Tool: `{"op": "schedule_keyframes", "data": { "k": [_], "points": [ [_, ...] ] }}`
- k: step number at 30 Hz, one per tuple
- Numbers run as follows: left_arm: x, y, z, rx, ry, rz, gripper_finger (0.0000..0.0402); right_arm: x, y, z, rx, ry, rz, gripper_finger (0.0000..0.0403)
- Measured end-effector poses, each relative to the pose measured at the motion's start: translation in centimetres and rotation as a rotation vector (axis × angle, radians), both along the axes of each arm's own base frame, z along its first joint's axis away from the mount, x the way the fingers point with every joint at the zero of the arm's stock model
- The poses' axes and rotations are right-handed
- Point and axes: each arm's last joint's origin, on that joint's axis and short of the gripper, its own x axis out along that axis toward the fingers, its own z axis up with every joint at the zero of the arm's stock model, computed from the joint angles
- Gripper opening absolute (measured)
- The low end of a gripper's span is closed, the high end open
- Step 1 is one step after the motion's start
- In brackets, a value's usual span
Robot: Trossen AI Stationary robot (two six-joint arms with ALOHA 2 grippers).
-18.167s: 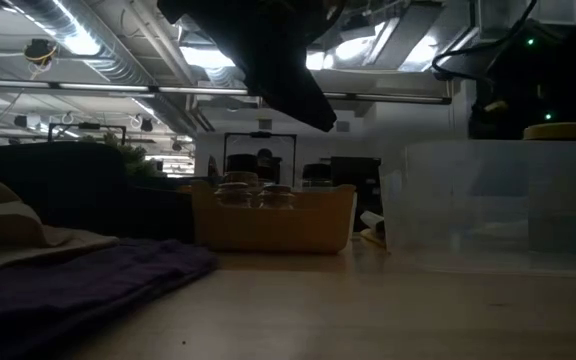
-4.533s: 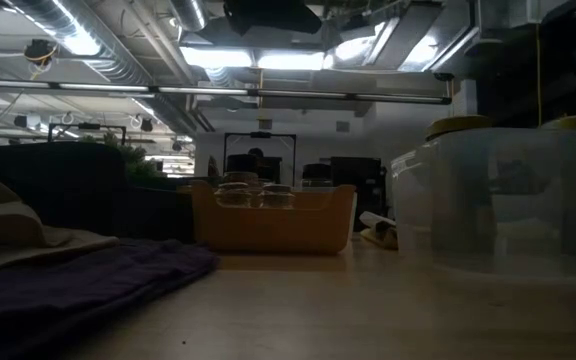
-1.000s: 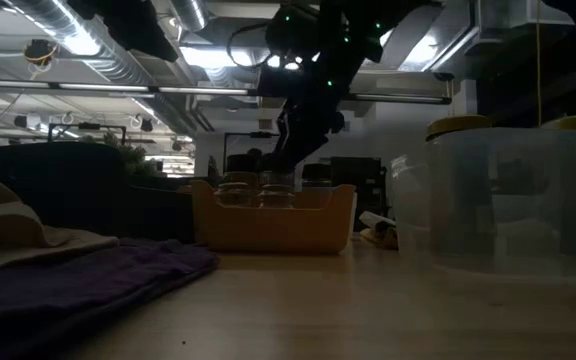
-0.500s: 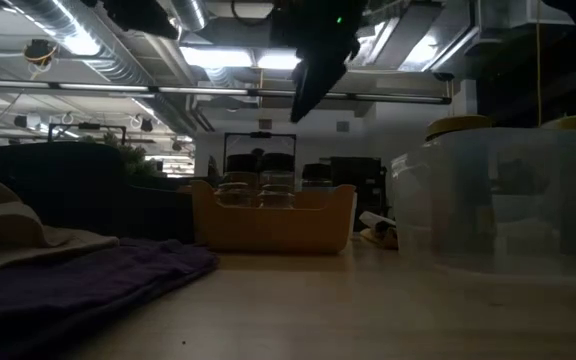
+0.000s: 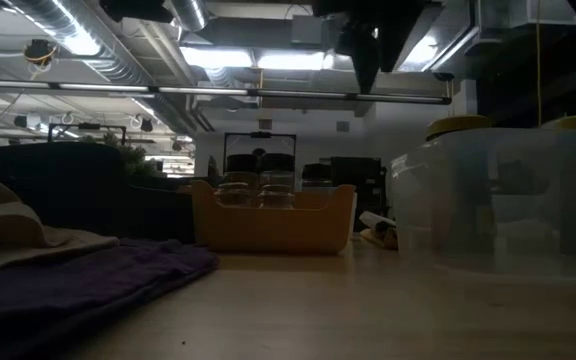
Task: Sort spices by type
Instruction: Put the black seasoning bottle into the top transparent bin
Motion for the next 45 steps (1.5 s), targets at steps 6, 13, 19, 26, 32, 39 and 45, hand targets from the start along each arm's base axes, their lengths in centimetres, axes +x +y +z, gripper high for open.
{"op": "schedule_keyframes", "data": {
  "k": [6,13,19,26,32,39,45],
  "points": [
    [0.3,0.4,-0.1,-0.023,-0.002,0.044,0.0221,-3.1,4.2,1.4,0.04,-0.006,-0.028,0.0285],
    [0.5,0.5,-0.2,-0.046,-0.006,0.063,0.0221,-9.1,9.4,1.8,-0.043,-0.007,-0.315,0.0285],
    [0.9,0.4,-0.4,-0.082,-0.011,0.08,0.0221,-13.6,14.2,0.3,-0.039,0.044,-0.541,0.0285],
    [1.7,0.2,-1.0,-0.098,0.02,0.09,0.0221,-16.6,19.1,-1.0,0.003,0.035,-0.64,0.0285],
    [2.8,-0.1,-1.9,-0.115,0.057,0.108,0.0221,-19.2,21.2,-3.7,-0.055,0.052,-0.677,0.0285],
    [3.8,-0.4,-2.9,-0.111,0.107,0.116,0.0221,-20.5,21.9,-6.0,-0.105,0.052,-0.646,0.0285],
    [4.5,-0.6,-3.5,-0.104,0.142,0.114,0.0221,-20.6,21.6,-7.0,-0.133,0.053,-0.646,0.0285]
  ]
}}
